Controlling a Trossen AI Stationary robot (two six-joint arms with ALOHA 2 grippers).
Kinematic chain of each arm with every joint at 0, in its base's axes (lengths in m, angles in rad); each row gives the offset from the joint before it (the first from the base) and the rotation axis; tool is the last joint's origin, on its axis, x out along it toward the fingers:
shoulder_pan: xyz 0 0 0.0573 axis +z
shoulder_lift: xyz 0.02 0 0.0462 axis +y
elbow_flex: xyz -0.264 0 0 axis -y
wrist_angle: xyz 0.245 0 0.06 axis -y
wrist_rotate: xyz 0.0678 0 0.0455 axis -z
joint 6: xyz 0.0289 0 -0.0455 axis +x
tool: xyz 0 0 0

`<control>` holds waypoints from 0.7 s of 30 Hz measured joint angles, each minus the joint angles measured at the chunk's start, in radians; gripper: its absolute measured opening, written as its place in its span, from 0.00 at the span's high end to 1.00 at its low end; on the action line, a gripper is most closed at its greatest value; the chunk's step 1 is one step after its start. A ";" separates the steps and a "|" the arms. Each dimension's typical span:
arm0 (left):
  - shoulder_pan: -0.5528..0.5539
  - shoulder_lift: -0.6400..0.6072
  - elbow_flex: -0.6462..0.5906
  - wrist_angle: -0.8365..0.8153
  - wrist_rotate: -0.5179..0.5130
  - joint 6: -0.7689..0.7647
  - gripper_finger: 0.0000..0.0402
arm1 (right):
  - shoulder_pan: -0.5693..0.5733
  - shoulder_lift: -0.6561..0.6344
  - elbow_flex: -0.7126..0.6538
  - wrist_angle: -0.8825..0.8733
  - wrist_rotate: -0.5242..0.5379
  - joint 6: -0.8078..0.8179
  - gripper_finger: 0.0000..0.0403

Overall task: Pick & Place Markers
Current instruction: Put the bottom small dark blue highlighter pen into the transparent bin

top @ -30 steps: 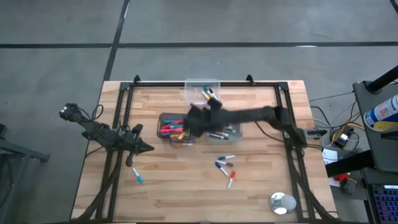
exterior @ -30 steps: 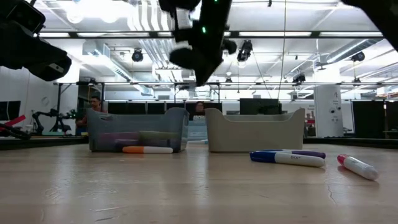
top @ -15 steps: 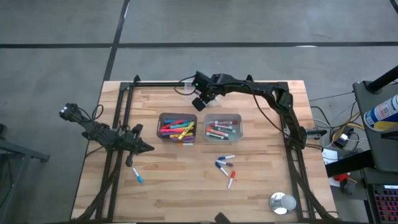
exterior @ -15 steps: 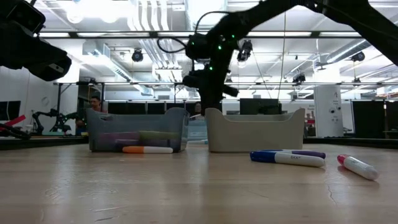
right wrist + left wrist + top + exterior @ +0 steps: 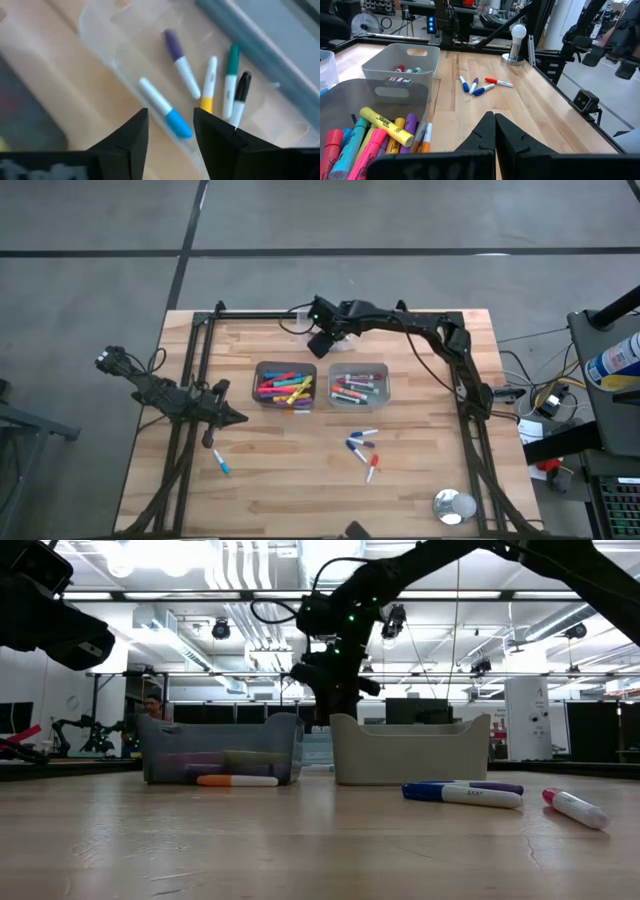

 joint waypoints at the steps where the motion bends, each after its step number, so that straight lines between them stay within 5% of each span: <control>1: 0.000 0.000 0.000 0.000 0.000 0.000 1.00 | 0.004 0.000 0.010 -0.021 -0.006 0.000 0.62; 11: 0.000 0.000 0.000 -0.001 0.000 0.000 1.00 | 0.131 -0.032 0.105 -0.233 -0.151 0.022 0.64; 21: 0.000 0.000 0.000 -0.001 0.000 -0.015 1.00 | 0.386 -0.067 0.103 -0.297 -0.155 0.111 0.70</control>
